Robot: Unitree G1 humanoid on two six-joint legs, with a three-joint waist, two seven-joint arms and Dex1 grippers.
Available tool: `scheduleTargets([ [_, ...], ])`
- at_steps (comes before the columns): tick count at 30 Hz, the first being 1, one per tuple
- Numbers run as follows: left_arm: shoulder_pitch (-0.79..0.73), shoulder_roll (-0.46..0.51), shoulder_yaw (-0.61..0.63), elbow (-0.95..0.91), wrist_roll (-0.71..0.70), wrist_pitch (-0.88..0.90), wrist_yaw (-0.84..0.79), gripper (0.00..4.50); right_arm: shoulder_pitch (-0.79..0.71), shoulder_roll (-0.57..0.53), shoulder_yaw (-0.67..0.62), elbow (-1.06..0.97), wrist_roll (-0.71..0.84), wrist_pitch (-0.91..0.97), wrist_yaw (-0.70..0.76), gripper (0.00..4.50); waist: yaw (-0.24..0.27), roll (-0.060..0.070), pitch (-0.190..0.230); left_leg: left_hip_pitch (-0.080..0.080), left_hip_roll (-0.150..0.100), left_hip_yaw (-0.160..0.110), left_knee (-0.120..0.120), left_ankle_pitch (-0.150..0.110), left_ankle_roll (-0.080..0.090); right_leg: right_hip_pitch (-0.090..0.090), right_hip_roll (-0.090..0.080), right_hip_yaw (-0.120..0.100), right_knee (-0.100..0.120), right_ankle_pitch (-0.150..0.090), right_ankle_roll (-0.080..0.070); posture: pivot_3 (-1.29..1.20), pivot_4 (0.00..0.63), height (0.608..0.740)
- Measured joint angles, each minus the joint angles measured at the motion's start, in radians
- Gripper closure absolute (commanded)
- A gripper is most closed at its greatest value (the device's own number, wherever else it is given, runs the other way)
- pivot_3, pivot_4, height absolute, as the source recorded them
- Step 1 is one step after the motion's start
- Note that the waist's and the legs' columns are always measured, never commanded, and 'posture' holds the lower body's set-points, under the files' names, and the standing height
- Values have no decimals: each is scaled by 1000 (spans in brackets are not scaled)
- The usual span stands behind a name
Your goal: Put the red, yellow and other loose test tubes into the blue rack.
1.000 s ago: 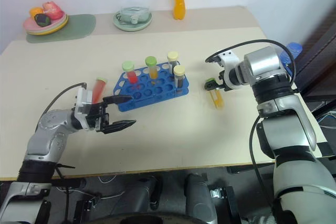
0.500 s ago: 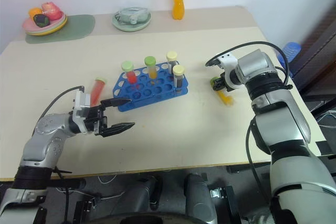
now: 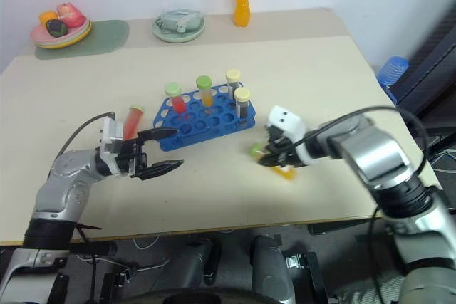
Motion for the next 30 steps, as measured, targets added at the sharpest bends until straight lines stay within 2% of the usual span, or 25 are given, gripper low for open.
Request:
scheduleTargets([
  [3, -5, 0, 19, 42, -1, -6, 6, 0, 33, 169, -88, -3, 37, -116, -91, 3717, 5, -1, -1, 0, 0, 0, 1, 0, 0, 1, 0, 0, -1, 0, 0, 0, 150, 740],
  [6, -13, 0, 41, 100, 1, -27, 6, 0, 42, 329, -124, 43, 61, -311, -130, 3717, 3, -1, -1, 0, 0, 0, 0, 0, 0, 1, 0, 0, 0, 1, 0, 0, 150, 740],
  [14, -19, 9, 56, 152, 3, -46, -4, 0, 41, 558, -86, 309, -51, -794, -208, 3717, -2, -1, -1, 1, 0, 0, 0, 3, -4, 0, 1, 0, 1, 1, 0, 0, 150, 740],
  [22, 0, 20, 79, 120, 2, -43, 14, 0, 7, 663, -68, 680, -186, -1187, -299, 3717, -6, -1, -1, 2, 0, 0, -1, 4, -7, -1, 2, 0, 2, 1, 0, 0, 150, 740],
  [30, 25, 22, 89, 73, 0, -40, 40, 0, -48, 661, -82, 826, -210, -1337, -316, 3717, -7, 0, -1, 2, 0, 0, -1, 5, -8, -1, 2, 0, 2, 1, 0, 0, 150, 740],
])
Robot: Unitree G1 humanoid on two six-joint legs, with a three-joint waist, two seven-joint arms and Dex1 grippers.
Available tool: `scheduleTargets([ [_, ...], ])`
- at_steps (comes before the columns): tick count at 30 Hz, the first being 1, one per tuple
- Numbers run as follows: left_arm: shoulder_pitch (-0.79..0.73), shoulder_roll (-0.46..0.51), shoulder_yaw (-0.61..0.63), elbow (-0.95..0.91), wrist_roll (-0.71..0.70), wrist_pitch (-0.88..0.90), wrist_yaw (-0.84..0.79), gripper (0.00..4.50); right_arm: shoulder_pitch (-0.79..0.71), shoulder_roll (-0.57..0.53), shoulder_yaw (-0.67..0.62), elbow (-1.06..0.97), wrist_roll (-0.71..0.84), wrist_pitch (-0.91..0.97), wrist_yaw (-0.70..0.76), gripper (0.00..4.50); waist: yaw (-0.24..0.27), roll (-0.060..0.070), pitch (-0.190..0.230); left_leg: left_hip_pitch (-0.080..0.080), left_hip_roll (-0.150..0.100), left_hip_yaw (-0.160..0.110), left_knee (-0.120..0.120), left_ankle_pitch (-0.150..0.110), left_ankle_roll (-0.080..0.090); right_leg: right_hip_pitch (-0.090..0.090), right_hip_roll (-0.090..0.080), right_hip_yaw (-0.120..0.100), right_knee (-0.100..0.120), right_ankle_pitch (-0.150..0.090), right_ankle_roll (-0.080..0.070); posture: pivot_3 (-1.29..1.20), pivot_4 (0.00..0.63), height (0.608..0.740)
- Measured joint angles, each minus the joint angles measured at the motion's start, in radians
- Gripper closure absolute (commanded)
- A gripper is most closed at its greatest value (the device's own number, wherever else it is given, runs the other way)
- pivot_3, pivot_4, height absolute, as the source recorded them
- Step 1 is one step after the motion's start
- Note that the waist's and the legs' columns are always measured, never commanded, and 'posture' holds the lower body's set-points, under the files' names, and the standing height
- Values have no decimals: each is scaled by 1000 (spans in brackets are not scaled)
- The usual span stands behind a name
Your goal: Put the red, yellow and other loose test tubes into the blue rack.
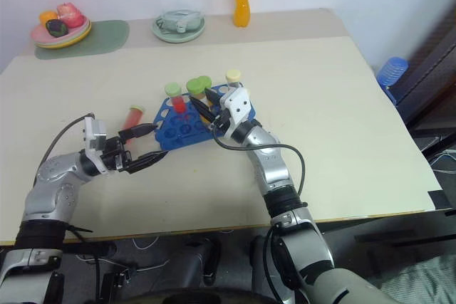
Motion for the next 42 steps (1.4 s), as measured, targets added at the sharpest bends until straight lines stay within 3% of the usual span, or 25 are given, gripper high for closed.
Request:
scheduleTargets([
  [14, 9, -3, 16, -19, 0, 2, 14, 0, 15, -41, -15, -10, 4, -19, 20, 3717, 0, 0, 0, 0, 0, 0, 0, 0, 0, 0, 0, 0, 0, 0, 0, 0, 150, 740],
  [34, 9, -7, 16, -23, 0, 17, 15, 0, 16, 5, -6, 75, -10, -44, -2, 3717, -3, 0, 0, 1, 0, 0, -1, 0, 0, 0, 1, 0, 1, 0, 0, 0, 150, 740],
  [40, 27, -9, 17, -43, -1, 23, 35, 0, 16, 4, -22, 75, 26, -21, 34, 686, -2, 0, 0, 1, 0, 0, -1, 0, 0, 0, 1, 0, 1, 0, 0, 0, 150, 740],
  [41, 30, -10, 18, -47, -1, 25, 38, 0, 16, 4, -21, 75, 17, -30, 27, 255, -2, 0, 0, 1, 0, 0, -1, 0, 0, 0, 0, 0, 1, 0, 0, 0, 150, 740],
  [42, 32, -13, 18, -52, -2, 28, 43, 0, 15, 2, -19, 75, 7, -40, 20, 116, -1, 0, 0, 1, 0, 0, -1, 0, 0, 0, 0, 0, 1, 0, 0, 0, 150, 740],
])
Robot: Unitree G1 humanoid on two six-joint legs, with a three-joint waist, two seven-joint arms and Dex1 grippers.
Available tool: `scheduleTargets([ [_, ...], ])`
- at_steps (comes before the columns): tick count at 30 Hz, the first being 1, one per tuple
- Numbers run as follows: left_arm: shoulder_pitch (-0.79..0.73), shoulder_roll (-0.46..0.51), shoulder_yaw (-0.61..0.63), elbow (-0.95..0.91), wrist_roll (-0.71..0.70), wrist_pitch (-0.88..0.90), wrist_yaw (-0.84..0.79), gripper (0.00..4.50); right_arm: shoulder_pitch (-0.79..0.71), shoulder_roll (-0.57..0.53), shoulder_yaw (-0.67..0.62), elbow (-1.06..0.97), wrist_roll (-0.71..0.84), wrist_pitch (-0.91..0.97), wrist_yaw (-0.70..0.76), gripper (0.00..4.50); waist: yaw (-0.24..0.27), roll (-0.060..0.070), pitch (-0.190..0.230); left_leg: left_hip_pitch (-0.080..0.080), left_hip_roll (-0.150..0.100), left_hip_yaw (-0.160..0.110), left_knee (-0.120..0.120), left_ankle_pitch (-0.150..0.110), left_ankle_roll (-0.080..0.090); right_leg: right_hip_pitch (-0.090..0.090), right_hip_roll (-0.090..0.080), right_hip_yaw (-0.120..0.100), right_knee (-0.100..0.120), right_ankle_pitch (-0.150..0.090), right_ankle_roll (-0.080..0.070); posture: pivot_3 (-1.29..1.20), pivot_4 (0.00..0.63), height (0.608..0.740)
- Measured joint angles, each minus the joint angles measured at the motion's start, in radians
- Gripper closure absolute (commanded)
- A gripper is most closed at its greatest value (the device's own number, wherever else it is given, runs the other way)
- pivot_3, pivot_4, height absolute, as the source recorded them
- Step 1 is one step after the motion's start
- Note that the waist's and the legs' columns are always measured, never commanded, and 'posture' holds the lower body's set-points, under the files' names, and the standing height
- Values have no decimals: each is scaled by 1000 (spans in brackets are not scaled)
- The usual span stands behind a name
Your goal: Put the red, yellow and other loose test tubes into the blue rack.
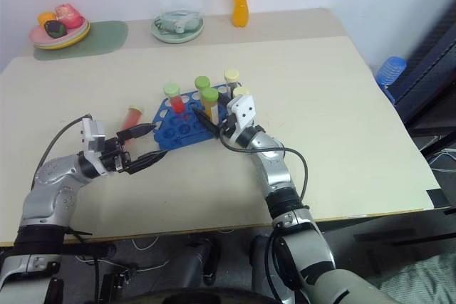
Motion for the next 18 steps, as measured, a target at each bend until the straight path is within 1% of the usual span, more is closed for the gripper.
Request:
scheduleTargets([
  [5, -2, -20, 13, -7, -21, 12, 41, 0, 2, -17, 7, -22, -25, -16, -10, 116, 1, 0, 0, 0, 0, 0, 0, 0, 0, 0, 0, 0, 0, 0, 0, 0, 150, 740],
  [9, -26, -48, 46, -8, -51, 39, 108, 0, 48, -68, 22, -134, -33, 12, -2, 116, 5, 0, 0, 0, 0, 0, 1, 0, 0, 0, 0, 0, 0, 0, 0, 0, 150, 740],
  [14, -48, -65, 85, -26, -86, 85, 210, 0, 149, -180, 46, -342, -58, 148, 2, 116, 6, 0, 0, 0, 0, 0, 1, 0, 0, 0, 0, 0, 0, 0, 0, 0, 150, 740],
  [18, -83, -75, 107, -30, -86, 142, 339, 0, 243, -264, 44, -509, -54, 285, 1, 116, 8, 0, 0, 0, 0, 0, 1, -2, 3, 1, -1, 1, 0, 0, 0, 0, 150, 740],
])
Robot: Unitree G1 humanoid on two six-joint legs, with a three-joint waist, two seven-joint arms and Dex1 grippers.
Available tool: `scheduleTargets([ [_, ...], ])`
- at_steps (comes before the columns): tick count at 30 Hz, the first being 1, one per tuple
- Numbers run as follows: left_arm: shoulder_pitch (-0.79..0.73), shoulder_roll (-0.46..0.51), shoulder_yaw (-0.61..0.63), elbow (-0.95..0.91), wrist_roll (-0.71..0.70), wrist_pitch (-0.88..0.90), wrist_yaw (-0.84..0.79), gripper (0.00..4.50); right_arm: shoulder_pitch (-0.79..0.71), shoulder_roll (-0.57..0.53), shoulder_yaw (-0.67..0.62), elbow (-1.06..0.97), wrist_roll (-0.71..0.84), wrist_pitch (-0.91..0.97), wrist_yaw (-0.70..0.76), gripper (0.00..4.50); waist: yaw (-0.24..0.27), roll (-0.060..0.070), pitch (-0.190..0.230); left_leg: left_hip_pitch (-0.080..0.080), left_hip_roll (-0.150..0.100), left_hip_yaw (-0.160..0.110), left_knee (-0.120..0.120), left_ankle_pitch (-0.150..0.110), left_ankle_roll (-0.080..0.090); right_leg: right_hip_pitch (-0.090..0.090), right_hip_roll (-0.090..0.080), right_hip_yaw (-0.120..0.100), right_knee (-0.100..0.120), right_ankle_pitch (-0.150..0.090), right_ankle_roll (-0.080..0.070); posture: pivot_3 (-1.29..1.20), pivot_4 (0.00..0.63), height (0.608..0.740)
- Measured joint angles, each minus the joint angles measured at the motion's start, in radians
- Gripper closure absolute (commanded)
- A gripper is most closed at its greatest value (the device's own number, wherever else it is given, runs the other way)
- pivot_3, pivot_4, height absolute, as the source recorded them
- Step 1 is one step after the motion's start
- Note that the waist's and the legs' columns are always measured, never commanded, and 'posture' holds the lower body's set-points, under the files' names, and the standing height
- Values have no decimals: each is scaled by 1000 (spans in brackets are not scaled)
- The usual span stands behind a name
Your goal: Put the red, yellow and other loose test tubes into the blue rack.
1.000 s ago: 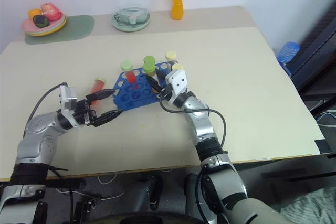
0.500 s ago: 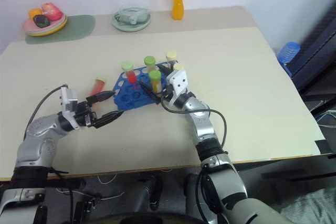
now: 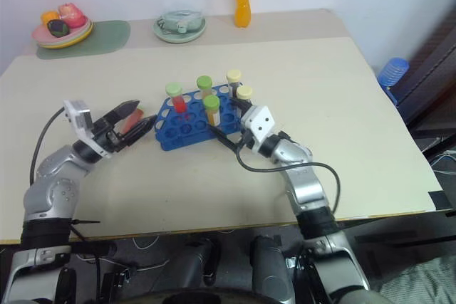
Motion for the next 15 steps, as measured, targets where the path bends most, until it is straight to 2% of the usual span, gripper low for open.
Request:
scheduleTargets([
  [5, -30, 2, 29, -52, 5, 113, 202, 0, 127, -148, -58, -229, 82, 217, 26, 116, 6, -1, 0, 0, 0, 0, 1, -1, 2, 1, 0, 0, -1, 0, 0, 0, 150, 740],
  [8, -76, 17, 32, -104, 31, 253, 381, 0, 184, -240, -134, -347, 160, 343, 42, 116, 12, -1, 0, 0, 0, 0, 2, -2, 3, 2, 0, 0, -1, 0, 0, 0, 150, 740],
  [12, -209, 72, 32, -162, 16, 579, 591, 0, 208, -309, -238, -466, 257, 417, 55, 116, 16, -2, 0, 0, 0, 0, 2, -2, 3, 2, 0, -1, -1, 0, 0, 0, 150, 740],
  [15, -314, 142, 15, -114, 14, 795, 637, 0, 228, -343, -264, -529, 302, 439, 75, 116, 18, -2, 0, 0, 0, 0, 2, -2, 3, 3, 0, -1, -1, 0, 1, 0, 150, 740],
])
